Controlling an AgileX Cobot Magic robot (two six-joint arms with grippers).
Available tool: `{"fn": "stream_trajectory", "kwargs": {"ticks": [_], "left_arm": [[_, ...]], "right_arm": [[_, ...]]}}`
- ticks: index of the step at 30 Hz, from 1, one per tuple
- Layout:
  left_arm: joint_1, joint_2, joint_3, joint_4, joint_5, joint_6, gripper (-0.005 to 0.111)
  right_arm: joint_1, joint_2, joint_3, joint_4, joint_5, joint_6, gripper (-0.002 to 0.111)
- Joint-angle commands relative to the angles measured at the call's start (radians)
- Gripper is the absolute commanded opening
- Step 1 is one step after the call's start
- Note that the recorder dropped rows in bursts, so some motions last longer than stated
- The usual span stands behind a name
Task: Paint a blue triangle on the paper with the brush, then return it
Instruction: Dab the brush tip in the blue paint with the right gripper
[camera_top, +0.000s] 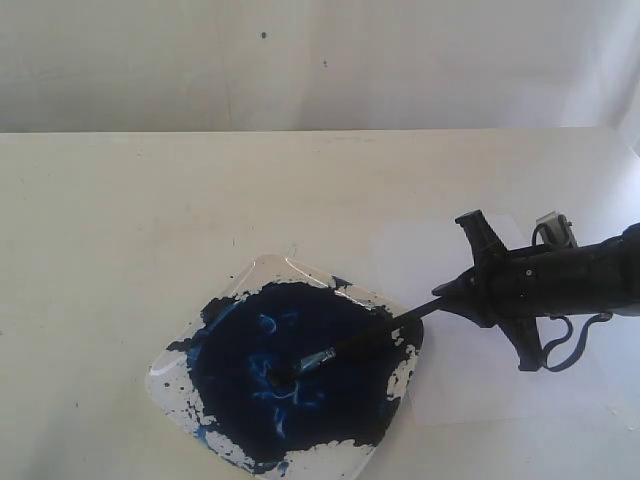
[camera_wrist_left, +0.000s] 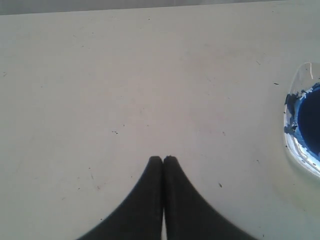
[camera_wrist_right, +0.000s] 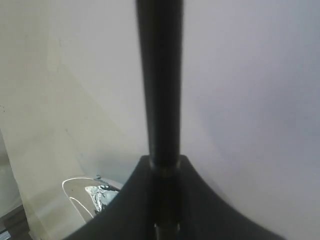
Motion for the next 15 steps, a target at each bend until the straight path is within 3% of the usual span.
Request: {"fn": "stream_trajectory", "kwargs": {"ticks": [1, 15], "left_arm": [[-0.006, -0.004, 0.004, 0.0, -0.005, 0.002, 0.0], [-0.006, -0.004, 0.004, 0.0, -0.005, 0.002, 0.0]], "right_arm": [[0.0, 0.0, -0.009, -0.004, 0.016, 0.003, 0.007], [0.0, -0.111, -0.032, -0.004, 0.065, -0.15, 0.006]]}}
